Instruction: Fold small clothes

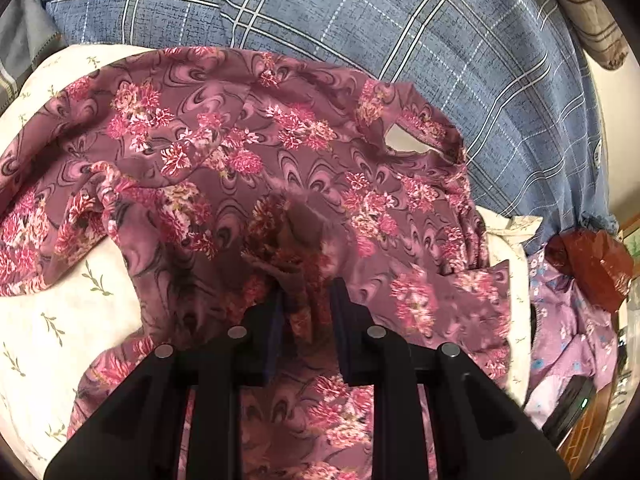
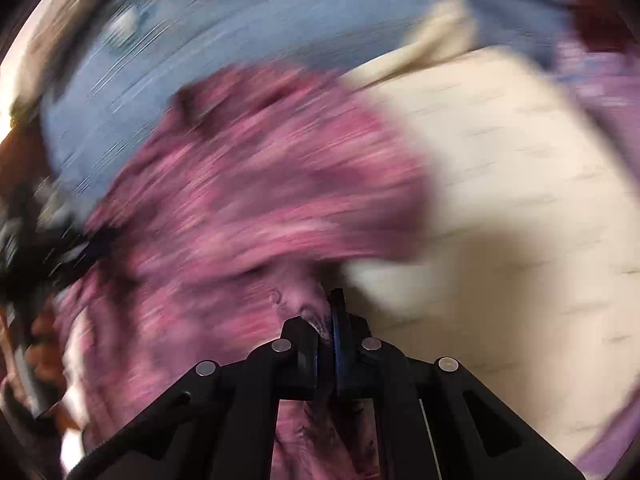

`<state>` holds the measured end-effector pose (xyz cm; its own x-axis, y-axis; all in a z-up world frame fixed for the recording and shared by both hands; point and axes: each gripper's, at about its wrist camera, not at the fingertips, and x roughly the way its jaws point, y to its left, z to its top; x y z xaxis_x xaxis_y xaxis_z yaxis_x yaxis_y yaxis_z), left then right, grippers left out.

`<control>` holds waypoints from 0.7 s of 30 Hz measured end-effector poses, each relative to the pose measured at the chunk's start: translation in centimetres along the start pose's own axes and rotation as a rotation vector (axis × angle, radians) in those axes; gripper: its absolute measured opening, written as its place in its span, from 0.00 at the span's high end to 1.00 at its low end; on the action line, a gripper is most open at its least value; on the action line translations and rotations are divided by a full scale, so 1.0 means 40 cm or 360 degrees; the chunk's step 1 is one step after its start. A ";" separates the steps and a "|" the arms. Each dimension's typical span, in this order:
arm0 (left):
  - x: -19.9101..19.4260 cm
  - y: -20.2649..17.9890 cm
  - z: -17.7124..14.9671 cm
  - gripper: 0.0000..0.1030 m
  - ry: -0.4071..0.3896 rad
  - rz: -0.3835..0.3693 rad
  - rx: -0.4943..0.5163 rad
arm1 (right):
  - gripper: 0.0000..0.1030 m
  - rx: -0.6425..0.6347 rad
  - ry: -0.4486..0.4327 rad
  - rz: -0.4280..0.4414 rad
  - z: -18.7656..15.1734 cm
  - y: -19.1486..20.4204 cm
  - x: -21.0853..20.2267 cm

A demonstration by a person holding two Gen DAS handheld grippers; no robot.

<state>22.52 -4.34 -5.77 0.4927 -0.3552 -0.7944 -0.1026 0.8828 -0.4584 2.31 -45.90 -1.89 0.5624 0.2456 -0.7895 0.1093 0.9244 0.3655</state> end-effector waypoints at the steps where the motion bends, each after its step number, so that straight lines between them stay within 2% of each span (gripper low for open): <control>1: 0.009 0.003 0.000 0.81 0.0020 -0.0001 -0.0011 | 0.95 0.0094 -0.0020 -0.0018 0.006 -0.051 -0.010; 3: 0.014 0.012 0.000 0.81 0.0047 -0.0025 -0.0050 | 0.92 0.0273 0.0059 0.0105 0.005 -0.132 0.007; 5: -0.005 0.021 -0.003 0.81 0.0016 -0.0035 -0.0047 | 0.91 0.0259 0.0037 0.0099 0.003 -0.121 -0.006; 9: -0.084 0.035 0.004 0.81 -0.0070 -0.0076 -0.0040 | 0.72 0.0376 -0.0050 0.0145 0.016 -0.104 -0.065; 10: -0.099 0.028 0.007 0.80 -0.0090 -0.0087 -0.0024 | 0.72 0.0370 -0.0086 0.0158 0.022 -0.096 -0.081; 14: -0.122 -0.028 0.005 0.61 -0.0129 -0.0109 0.0085 | 0.71 0.0190 -0.0273 0.0092 0.043 -0.028 -0.151; 16: -0.106 -0.057 -0.004 0.60 -0.0112 -0.0113 0.0149 | 0.68 0.0217 -0.0330 0.0066 0.057 -0.016 -0.184; 18: -0.063 -0.078 -0.010 0.59 -0.0071 -0.0078 0.0182 | 0.66 0.0230 -0.0452 0.0174 0.048 -0.011 -0.213; 19: -0.040 -0.080 -0.013 0.59 -0.0037 -0.0067 0.0175 | 0.66 0.0185 -0.0458 0.0191 0.052 0.003 -0.209; 21: 0.023 -0.069 -0.023 0.59 0.0075 -0.0037 0.0135 | 0.66 0.0094 -0.0346 0.0218 0.058 0.034 -0.152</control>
<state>22.47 -7.39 -5.58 0.4528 -0.3881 -0.8027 -0.0171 0.8964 -0.4430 0.93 -46.81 4.55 0.7374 0.2929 -0.6086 0.0642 0.8666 0.4949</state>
